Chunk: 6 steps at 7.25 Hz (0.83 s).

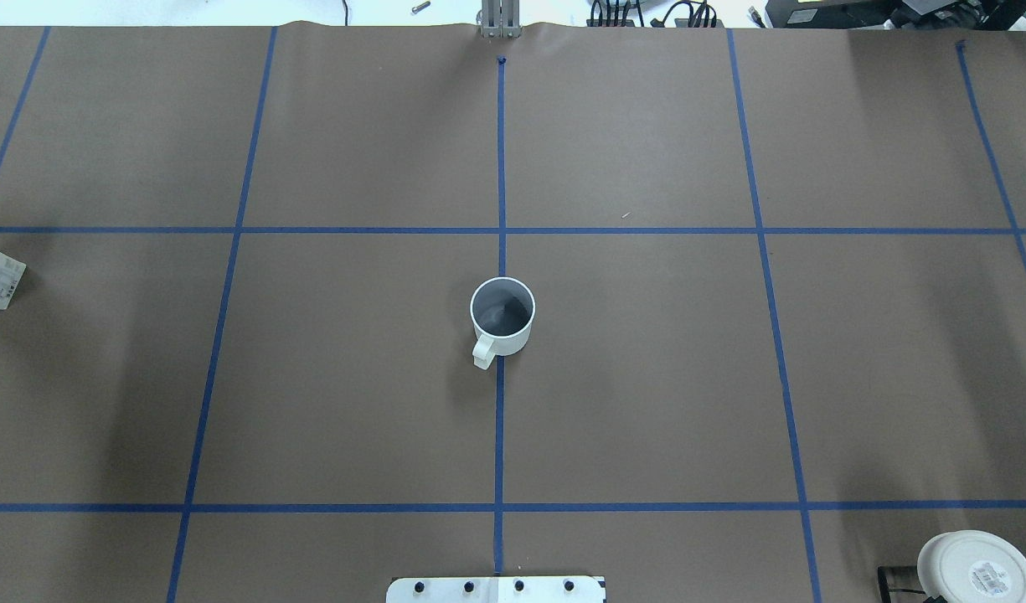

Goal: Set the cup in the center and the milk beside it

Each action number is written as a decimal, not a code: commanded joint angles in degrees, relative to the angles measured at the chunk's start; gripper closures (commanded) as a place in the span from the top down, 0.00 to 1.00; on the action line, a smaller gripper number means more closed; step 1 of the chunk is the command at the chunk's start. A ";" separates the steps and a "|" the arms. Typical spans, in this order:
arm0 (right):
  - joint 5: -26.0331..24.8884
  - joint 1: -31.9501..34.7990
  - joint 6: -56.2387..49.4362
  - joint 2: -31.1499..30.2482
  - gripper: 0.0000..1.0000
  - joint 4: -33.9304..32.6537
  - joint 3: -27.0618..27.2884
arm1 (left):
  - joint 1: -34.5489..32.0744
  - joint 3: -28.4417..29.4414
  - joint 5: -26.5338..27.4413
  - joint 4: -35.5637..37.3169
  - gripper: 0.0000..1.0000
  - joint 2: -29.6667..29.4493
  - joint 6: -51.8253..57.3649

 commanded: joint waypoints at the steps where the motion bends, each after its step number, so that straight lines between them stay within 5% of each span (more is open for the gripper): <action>1: 0.00 -0.11 0.00 0.09 1.00 0.03 0.00 | 0.05 0.33 0.00 0.07 0.03 -0.39 0.00; 6: 0.00 -0.38 0.00 0.09 1.00 0.04 0.00 | -0.04 -3.44 -0.44 3.21 0.00 -3.37 -1.75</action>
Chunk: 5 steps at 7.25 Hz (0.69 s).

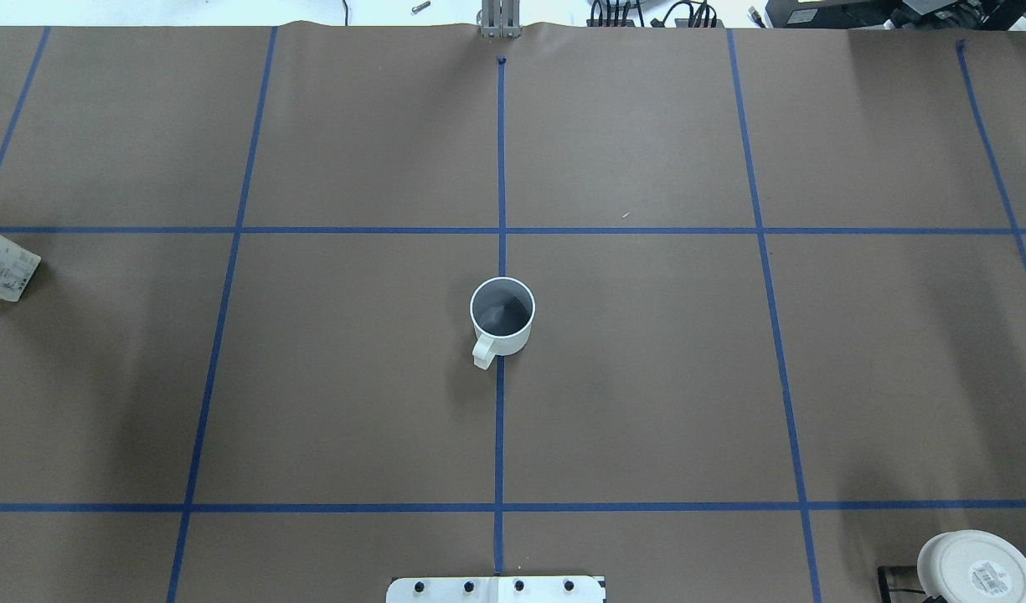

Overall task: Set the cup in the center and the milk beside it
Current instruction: 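Carry the blue milk carton with the left gripper toward the mug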

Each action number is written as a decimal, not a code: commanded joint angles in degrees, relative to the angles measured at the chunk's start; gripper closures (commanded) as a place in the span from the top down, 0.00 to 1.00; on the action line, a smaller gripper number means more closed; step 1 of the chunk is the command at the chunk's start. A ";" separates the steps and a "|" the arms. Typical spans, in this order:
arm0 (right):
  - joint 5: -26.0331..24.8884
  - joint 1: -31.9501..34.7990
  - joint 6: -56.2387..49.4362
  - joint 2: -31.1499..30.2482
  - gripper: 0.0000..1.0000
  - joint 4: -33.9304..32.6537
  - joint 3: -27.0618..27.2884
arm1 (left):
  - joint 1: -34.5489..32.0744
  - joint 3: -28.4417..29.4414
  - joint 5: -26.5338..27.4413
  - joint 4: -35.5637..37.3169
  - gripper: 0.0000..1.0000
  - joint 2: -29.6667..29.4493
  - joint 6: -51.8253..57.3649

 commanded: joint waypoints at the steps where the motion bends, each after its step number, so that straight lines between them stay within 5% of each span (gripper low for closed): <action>1: -0.09 -0.05 0.00 0.00 1.00 -0.07 -0.09 | -0.01 -5.47 -0.07 5.94 0.00 -1.74 -2.90; 3: -0.17 -0.05 0.00 0.00 1.00 -0.07 -0.17 | 0.33 -12.25 -0.07 9.23 0.00 -2.36 -12.36; 5: -0.18 -0.05 0.00 0.00 1.00 -0.07 -0.26 | 7.41 -18.31 0.37 9.41 0.00 -3.67 -25.69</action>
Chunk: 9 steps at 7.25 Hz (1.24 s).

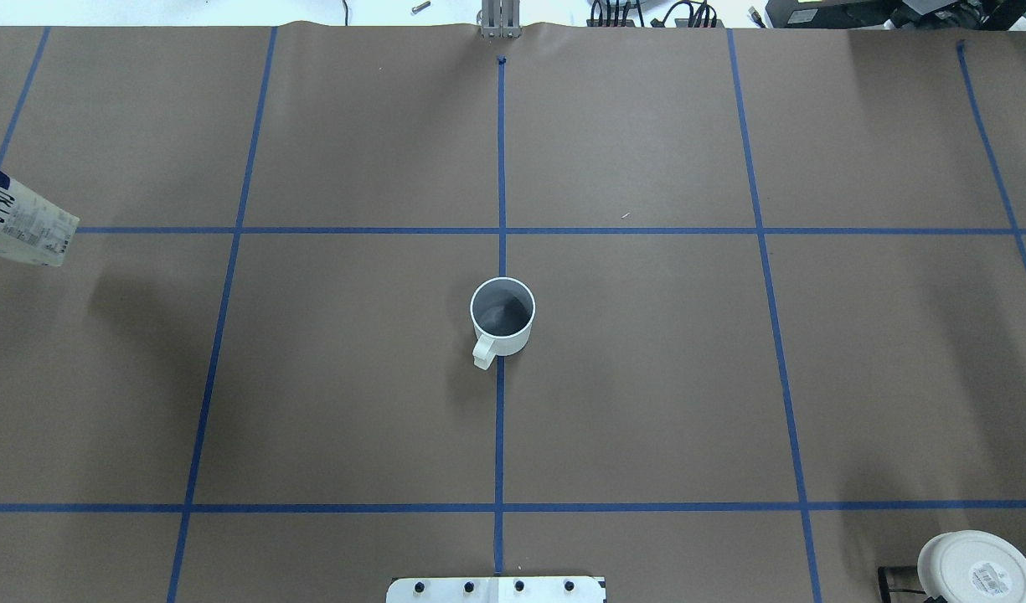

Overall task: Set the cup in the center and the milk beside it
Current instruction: 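Carry the blue milk carton with the left gripper toward the mug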

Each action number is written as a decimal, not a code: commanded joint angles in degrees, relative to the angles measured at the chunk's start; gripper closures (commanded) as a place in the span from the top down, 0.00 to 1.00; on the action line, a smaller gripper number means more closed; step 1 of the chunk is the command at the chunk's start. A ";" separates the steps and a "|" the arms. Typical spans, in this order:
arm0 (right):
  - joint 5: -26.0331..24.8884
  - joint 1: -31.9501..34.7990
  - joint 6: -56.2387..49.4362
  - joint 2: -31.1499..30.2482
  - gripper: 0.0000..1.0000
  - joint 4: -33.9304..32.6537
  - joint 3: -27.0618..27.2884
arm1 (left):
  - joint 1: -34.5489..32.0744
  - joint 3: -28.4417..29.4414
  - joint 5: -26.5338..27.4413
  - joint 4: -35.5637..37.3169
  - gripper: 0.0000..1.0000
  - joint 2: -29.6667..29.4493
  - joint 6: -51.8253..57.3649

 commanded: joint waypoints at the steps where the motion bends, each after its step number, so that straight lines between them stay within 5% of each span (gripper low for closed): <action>1: 0.02 0.09 0.00 -0.07 1.00 -0.04 -0.14 | 8.24 -6.35 0.62 0.37 0.00 -2.46 -16.55; 3: -0.15 0.09 0.00 -0.07 1.00 -0.04 -0.31 | 17.29 -10.92 6.22 6.55 0.00 -8.14 -28.10; 5: -0.07 0.00 0.00 -0.07 1.00 0.05 -0.67 | 25.81 -14.80 15.95 27.95 0.00 -21.30 -31.72; 9: 0.11 0.00 0.09 -0.07 1.00 0.14 -1.11 | 38.15 -7.98 25.12 31.66 0.00 -34.97 -45.18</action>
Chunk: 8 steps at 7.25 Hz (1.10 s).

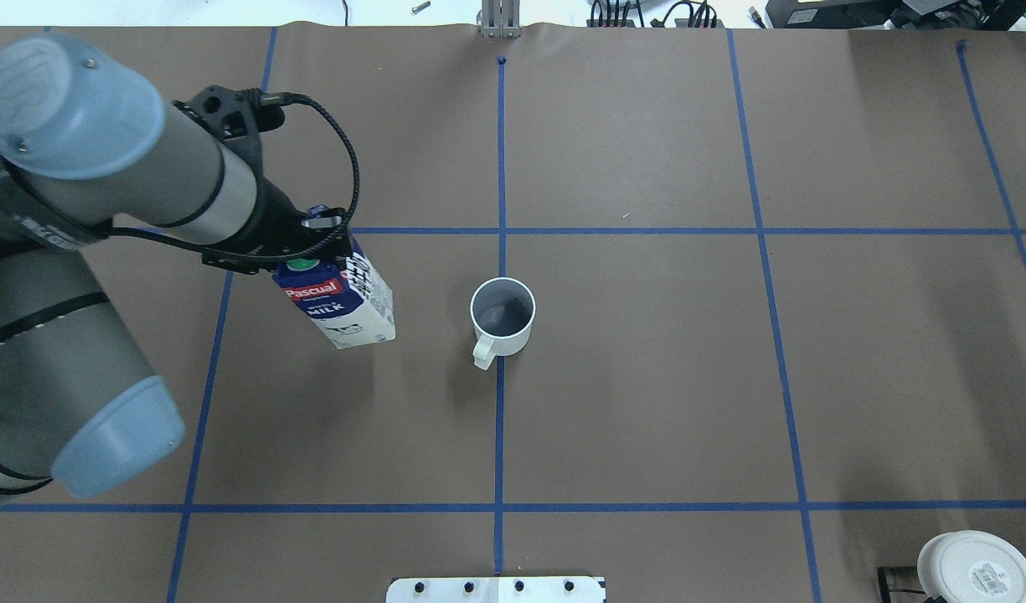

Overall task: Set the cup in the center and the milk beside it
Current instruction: 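Carry the blue milk carton with the left gripper toward the mug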

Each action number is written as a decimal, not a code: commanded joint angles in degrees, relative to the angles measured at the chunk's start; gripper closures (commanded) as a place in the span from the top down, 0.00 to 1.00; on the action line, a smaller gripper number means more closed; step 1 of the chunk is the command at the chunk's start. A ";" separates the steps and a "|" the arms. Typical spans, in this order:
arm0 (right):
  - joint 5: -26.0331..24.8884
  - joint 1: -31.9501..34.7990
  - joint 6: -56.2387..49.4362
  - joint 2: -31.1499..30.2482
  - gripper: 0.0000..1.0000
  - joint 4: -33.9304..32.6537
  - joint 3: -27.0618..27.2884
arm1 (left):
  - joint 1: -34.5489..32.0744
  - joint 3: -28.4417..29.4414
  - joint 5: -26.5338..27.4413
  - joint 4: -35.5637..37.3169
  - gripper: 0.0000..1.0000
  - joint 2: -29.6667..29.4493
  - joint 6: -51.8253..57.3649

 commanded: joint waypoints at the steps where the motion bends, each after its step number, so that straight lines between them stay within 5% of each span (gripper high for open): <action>1: 0.08 0.09 0.03 0.00 1.00 0.01 -0.05 | 3.27 3.86 3.21 0.39 0.00 -4.43 -2.82; 8: 0.17 0.00 0.03 0.00 1.00 -0.08 -0.05 | 6.52 9.49 6.90 0.39 0.00 -7.77 -5.55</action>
